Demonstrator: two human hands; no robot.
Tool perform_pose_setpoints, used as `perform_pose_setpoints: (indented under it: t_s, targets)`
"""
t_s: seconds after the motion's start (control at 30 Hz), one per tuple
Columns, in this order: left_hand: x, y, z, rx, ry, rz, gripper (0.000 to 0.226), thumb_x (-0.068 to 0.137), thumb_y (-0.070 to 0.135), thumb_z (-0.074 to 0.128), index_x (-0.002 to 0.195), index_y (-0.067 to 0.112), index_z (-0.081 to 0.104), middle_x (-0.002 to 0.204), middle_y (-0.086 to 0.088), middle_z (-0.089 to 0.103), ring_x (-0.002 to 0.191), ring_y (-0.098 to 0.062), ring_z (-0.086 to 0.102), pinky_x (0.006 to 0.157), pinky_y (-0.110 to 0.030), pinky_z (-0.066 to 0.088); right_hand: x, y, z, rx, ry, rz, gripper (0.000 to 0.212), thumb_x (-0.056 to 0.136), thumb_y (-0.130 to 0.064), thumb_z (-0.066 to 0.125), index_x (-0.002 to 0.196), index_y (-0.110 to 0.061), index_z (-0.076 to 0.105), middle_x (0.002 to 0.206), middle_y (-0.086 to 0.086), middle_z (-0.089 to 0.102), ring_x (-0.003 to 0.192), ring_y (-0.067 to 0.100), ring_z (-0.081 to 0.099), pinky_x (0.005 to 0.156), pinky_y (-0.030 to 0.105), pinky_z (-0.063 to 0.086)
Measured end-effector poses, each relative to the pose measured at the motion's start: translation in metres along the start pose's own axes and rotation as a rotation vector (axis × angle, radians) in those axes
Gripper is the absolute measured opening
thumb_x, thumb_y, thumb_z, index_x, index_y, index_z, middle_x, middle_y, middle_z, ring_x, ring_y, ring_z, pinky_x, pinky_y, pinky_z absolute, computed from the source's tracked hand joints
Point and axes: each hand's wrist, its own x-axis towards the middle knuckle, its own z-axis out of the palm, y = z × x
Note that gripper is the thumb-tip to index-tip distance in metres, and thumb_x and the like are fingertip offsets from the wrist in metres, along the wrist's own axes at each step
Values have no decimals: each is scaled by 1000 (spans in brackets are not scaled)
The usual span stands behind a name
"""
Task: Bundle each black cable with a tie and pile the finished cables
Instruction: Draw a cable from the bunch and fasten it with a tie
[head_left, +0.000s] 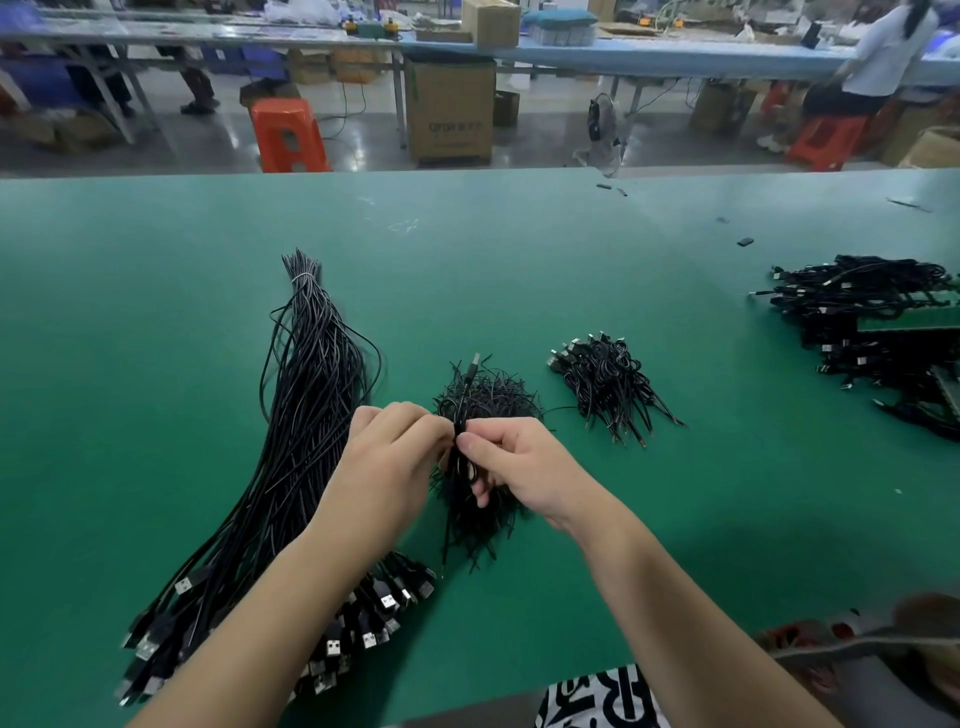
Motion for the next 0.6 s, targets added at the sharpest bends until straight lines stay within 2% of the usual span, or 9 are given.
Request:
perform_pose_setpoints:
  t_s: [0.1,0.17,0.23,0.33,0.4,0.47,0.53,0.6]
  targets:
    - [1,4,-2,-183,-12,-179,11,91,6,69,90,16,70,92,9,57,82,-5,47,78,-29,43,1,2,-4,112,16,23,27,102,-10,56,85,-22,74,68,-9,67,55,17,59,55,26,55]
    - [1,5,-4,-316,-39,-300,14,88,10,74,87,23,68,92,17,52,85,-6,54,79,-16,41,2,3,-10,171,8,49,11,97,-13,63,93,-11,73,69,-1,67,55,18,62,56,27,56]
    - [2,3,-4,-389,-47,-402,21,84,15,78,87,29,63,93,16,52,86,-7,55,75,-9,39,2,5,-16,217,-27,66,17,89,-19,70,98,-6,74,73,13,67,55,19,64,56,27,57]
    - [3,-4,-1,-471,-78,-528,34,77,25,85,93,36,57,96,11,52,79,0,54,72,-9,40,1,9,-25,218,-101,75,29,86,-22,72,107,-1,75,98,35,64,61,18,66,61,26,58]
    - [3,-9,-1,-511,-125,-565,37,72,38,85,96,39,57,101,10,51,80,0,53,72,-9,40,1,12,-27,181,-126,79,29,88,-20,72,108,1,74,101,31,65,64,16,67,64,24,57]
    - [2,-12,0,-515,-158,-566,39,67,50,78,99,39,58,106,11,50,85,-2,54,74,-9,41,2,13,-27,151,-147,86,20,93,-15,69,107,-1,75,98,20,70,66,14,67,66,23,57]
    - [1,-14,2,-511,-180,-560,41,66,54,76,100,38,60,109,11,50,87,-3,55,75,-9,40,2,14,-26,156,-162,112,16,96,-11,66,107,-4,75,96,11,74,68,14,67,67,24,57]
    - [0,-17,3,-497,-204,-544,42,66,56,75,101,39,60,112,11,49,89,-4,55,77,-8,39,3,14,-27,147,-149,139,14,95,-8,66,105,-2,74,92,13,73,68,15,67,68,24,58]
